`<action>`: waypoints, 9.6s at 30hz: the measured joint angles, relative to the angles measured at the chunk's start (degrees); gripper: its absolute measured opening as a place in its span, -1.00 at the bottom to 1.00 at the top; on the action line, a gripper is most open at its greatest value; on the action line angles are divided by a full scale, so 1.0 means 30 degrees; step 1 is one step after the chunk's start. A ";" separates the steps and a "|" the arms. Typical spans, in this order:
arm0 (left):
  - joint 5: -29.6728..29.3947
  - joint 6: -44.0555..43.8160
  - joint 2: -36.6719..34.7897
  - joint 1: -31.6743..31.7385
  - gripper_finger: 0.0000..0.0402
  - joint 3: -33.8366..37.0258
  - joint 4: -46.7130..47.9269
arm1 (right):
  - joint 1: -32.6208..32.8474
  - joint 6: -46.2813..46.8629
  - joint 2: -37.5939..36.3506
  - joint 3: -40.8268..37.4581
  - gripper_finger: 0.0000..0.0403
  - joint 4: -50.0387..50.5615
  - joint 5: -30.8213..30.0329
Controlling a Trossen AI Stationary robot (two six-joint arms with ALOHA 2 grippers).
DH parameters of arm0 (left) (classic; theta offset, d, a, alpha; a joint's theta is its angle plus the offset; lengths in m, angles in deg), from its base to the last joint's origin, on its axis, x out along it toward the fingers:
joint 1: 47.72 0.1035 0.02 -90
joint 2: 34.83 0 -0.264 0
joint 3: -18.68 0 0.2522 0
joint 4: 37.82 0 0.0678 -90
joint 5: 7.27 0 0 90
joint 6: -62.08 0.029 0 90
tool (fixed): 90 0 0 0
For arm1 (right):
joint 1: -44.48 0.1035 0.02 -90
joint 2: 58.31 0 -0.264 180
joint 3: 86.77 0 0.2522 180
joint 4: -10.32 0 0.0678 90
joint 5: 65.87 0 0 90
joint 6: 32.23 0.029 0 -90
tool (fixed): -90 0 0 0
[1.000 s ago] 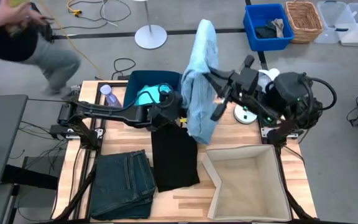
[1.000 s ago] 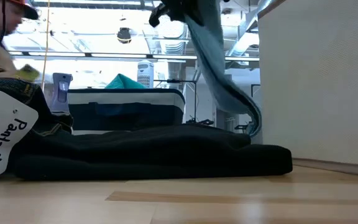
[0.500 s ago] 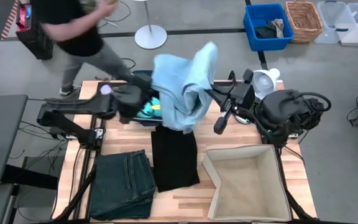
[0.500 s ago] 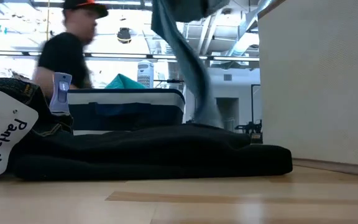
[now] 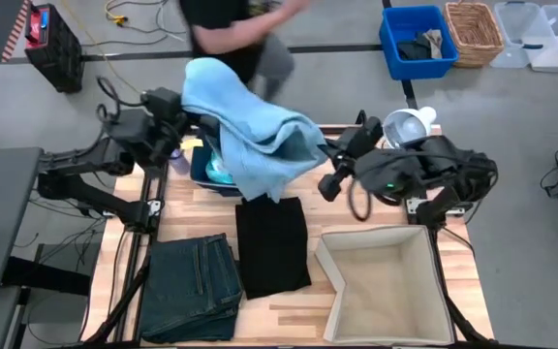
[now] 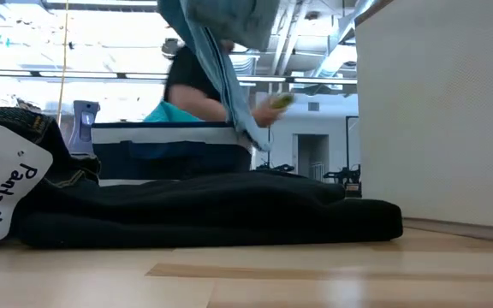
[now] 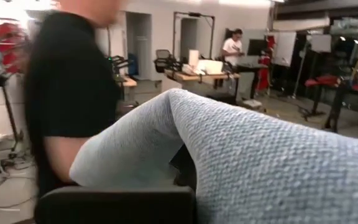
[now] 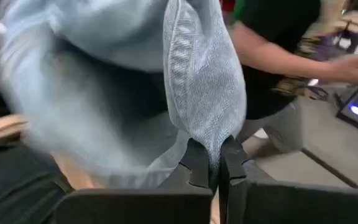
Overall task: Sort clothes
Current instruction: Put the gray pants into the blue bin
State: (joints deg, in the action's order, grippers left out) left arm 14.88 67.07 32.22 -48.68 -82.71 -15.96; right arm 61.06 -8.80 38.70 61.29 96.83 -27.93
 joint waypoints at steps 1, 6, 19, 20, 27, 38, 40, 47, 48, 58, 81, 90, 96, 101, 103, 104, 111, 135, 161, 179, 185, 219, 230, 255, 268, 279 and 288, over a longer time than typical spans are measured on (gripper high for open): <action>-0.0088 0.0159 -0.0133 0.0133 -1.00 0.0000 -0.0133 | -0.0228 0.0152 0.0185 0.0000 -1.00 0.0114 0.0301; -0.0286 0.0602 -0.0523 0.0824 -1.00 0.0000 -0.0047 | -0.1379 0.1195 0.1534 -0.0004 -0.98 0.0754 0.1867; -0.1578 0.2352 -0.1115 0.2091 -1.00 0.0015 0.0138 | -0.1980 0.1690 0.3109 -0.0015 -0.02 0.0302 0.3003; -0.1691 0.2615 -0.1217 0.2181 -1.00 0.0021 0.0205 | -0.1911 0.1419 0.2997 -0.0015 0.05 0.0256 0.2649; -0.1870 0.2196 -0.1845 0.3211 -1.00 0.0015 0.1287 | -0.1241 -0.0316 0.1818 0.0000 0.21 -0.1445 -0.0204; -0.0482 -0.1346 -0.2019 0.4290 -1.00 0.0015 0.5897 | -0.1281 -0.5672 0.1778 -0.0797 -0.07 -0.9061 -0.0640; -0.0463 -0.1936 -0.2005 0.4363 -1.00 0.0015 0.6927 | -0.1407 -0.6486 0.1803 -0.1190 -0.15 -0.9971 -0.0159; -0.0397 -0.3991 -0.2012 0.4382 -1.00 0.0015 1.0029 | -0.2407 -0.6484 0.1778 -0.2919 -0.33 -1.2641 0.2915; -0.0376 -0.4286 -0.2012 0.4382 -1.00 0.0015 1.0438 | -0.2585 -0.6401 0.1775 -0.3344 -0.34 -1.3053 0.3110; -0.0422 -0.7081 -0.2012 0.4382 -1.00 0.0015 1.4776 | -0.4372 -0.4320 0.1800 -0.7076 -0.37 -1.5813 0.6843; -0.1481 -0.7466 -0.1385 0.4667 -1.00 0.0022 1.7459 | -0.6827 0.0349 -0.1841 -1.7929 -0.37 -2.2007 1.1215; 0.1362 -0.0620 0.1165 0.5777 -1.00 0.0015 0.9244 | -0.5758 0.0541 -0.1327 -1.7966 -0.37 -2.3702 1.1429; 0.2109 0.0367 0.3962 0.6645 -1.00 0.0022 0.8569 | -0.5786 0.0229 -0.1493 -1.7966 -0.37 -2.3784 1.1409; 0.4560 -0.0582 0.5716 0.7742 -0.99 0.0015 0.8776 | -0.5554 0.0078 -0.1680 -1.7966 -0.37 -2.3813 1.1393; 0.5446 -0.1042 0.6480 0.8079 -0.96 0.0015 0.9357 | -0.5366 0.0018 -0.1683 -1.7966 -0.37 -2.3724 1.1393; 0.5757 -0.1283 0.6819 0.8202 -0.94 0.0015 0.9637 | -0.5310 0.0015 -0.1683 -1.7966 -0.37 -2.3623 1.1393; 0.7917 -0.3085 0.7955 0.8673 -0.59 0.0022 1.1688 | -0.5160 -0.0064 -0.1676 -1.7959 -0.37 -2.3300 1.1385; 1.0323 -0.7188 0.1034 0.7719 0.43 0.0022 1.2969 | -0.5699 -0.2829 -0.0380 -1.7673 0.03 -2.2536 1.1310; 1.5027 -1.0198 0.3629 0.2903 0.35 0.0022 1.9389 | -0.5391 -1.2794 0.3053 -1.2931 0.34 -1.8696 0.9153; 1.7234 -0.9883 0.5409 0.2002 0.36 0.2117 1.6842 | -0.4669 -1.2640 0.2112 -0.7655 0.34 -1.6488 0.8621; 1.7025 -0.9981 0.6724 0.2853 0.35 0.2015 1.7410 | -0.4085 -1.2695 0.2219 -0.6392 0.34 -1.4201 0.7114; 1.1842 -0.6804 0.6745 0.6052 -0.97 -0.2151 2.0681 | 0.0659 -0.9245 -0.1321 -0.5905 0.34 -0.8313 -0.0264; 0.7570 -0.3675 0.6775 0.8785 -0.97 -0.4947 2.0892 | 0.1106 -0.8769 -0.1355 -0.5916 0.34 -0.8430 -0.0752; 1.7908 -0.3874 1.1029 1.0180 0.28 -0.1664 2.3001 | 0.2109 -0.8805 -0.1355 -0.5916 0.34 -0.9115 -0.1611; 1.9240 -0.4277 0.6986 0.9851 0.30 -0.4833 2.2994 | 0.1907 -0.8922 -0.1355 -0.5916 0.34 -0.9122 -0.1634; 2.2344 -0.2991 0.7210 0.5312 0.07 -0.4845 2.3601 | 0.1800 -0.9526 -0.1348 -0.5923 0.34 -0.9483 -0.1641; 2.2395 -0.2674 1.0287 0.4589 -0.03 -0.4845 2.3637 | 0.1850 -0.9653 -0.1340 -0.5923 0.34 -0.9797 -0.1707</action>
State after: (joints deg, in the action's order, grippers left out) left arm 82.06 59.05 63.08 -34.91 -97.25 54.95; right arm 66.61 -37.76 34.68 43.52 67.44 -33.05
